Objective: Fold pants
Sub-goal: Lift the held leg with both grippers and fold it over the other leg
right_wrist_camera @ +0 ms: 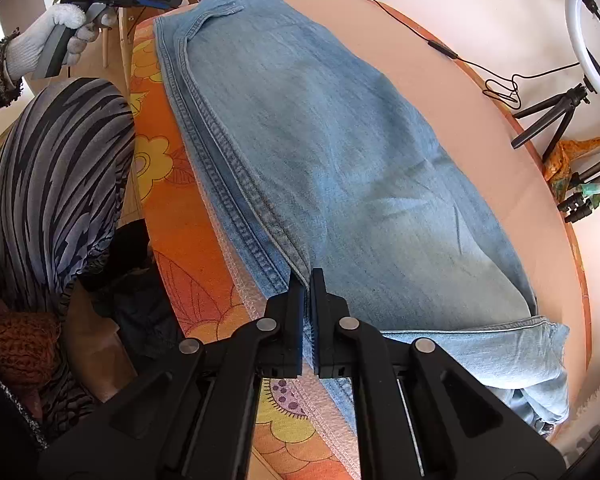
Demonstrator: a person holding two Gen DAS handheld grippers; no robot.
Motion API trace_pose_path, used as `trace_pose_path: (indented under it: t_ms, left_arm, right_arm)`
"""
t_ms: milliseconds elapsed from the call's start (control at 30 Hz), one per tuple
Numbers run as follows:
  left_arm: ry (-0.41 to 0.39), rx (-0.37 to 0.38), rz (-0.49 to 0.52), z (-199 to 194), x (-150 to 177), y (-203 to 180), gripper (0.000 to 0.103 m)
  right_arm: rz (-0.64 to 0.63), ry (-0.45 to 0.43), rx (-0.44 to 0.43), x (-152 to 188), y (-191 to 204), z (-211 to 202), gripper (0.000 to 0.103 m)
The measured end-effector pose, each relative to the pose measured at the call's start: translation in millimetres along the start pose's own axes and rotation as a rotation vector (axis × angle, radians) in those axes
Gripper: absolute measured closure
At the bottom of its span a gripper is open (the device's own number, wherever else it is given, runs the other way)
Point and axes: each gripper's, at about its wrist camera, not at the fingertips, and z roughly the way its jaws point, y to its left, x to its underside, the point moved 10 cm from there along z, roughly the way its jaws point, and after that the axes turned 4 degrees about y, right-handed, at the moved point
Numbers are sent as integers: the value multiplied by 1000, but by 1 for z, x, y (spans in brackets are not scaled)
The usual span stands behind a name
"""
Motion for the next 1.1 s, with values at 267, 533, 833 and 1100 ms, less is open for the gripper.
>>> trace_pose_path:
  t_ms: [267,533,833,1100]
  left_arm:
    - [108,-235,308,61,-6,-41,33]
    - [90,-153,164,81,-8,-14,71]
    - [-31,25,-180,33,11,27,97]
    - [-77,132,-389,16,27,67,92]
  right_arm:
    - [44,-21,-18,-1,-3,-2,99]
    - [54,-51,-26,0,-5,-4,98]
    - [54,-67,-6,-3,-7,-3,98]
    - [39,-55,2,-3,-6,2,98]
